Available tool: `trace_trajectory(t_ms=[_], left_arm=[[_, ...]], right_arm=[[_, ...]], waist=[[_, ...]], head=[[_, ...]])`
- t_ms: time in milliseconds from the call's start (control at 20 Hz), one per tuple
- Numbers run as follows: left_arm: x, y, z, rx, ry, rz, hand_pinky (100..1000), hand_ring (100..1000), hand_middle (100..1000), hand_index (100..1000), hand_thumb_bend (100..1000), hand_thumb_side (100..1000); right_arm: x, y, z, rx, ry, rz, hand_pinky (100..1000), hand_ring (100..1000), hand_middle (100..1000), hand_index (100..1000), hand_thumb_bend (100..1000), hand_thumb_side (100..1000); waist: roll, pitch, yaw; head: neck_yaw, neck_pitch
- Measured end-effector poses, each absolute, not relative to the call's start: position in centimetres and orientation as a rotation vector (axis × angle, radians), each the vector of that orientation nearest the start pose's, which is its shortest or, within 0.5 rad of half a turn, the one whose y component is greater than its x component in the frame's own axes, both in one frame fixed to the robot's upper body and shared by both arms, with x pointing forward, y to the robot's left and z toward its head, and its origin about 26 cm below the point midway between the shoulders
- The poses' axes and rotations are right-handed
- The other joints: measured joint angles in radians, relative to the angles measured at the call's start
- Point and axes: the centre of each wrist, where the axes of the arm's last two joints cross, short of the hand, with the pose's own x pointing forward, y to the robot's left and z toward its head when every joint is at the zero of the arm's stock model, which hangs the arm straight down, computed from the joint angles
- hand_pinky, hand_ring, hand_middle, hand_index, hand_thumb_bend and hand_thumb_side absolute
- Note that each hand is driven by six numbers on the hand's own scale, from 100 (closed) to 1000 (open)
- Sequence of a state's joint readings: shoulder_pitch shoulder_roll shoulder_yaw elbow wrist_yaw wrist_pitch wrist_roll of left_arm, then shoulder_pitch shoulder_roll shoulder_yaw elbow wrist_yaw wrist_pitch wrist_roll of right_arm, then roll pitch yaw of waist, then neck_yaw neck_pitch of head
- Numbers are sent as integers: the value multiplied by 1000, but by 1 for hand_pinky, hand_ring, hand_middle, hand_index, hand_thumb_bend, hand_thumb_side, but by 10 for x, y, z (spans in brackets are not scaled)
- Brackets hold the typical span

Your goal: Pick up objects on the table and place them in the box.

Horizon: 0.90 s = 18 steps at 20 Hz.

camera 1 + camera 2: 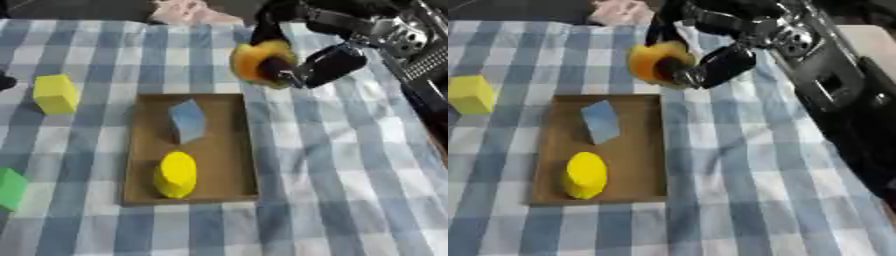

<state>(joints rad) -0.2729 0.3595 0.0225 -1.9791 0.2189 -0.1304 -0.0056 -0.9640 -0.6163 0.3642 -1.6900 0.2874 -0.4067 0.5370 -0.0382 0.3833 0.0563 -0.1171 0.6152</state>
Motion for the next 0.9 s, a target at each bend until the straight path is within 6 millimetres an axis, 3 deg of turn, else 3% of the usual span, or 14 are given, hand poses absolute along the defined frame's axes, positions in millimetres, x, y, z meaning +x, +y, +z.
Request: trace_trajectory(t_ms=[250,600,900], left_arm=[[300,274,194,-49,-2353,-276,930,746,663,822,100,675],[300,274,193,-50,-2353,-275,931,747,664,822,100,676],[300,273,193,-56,-2353,-270,931,747,664,822,100,679]], right_arm=[[355,-166,315,371,2317,-2192,803,562,300,573,100,118],[367,-153,288,365,2256,-2295,802,567,312,578,100,132],[380,-146,267,394,2170,-2365,794,612,418,674,100,137]], waist=[[2,-1,0],[7,-1,0],[9,-1,5]], head=[[1,0],[0,0],[-4,0]])
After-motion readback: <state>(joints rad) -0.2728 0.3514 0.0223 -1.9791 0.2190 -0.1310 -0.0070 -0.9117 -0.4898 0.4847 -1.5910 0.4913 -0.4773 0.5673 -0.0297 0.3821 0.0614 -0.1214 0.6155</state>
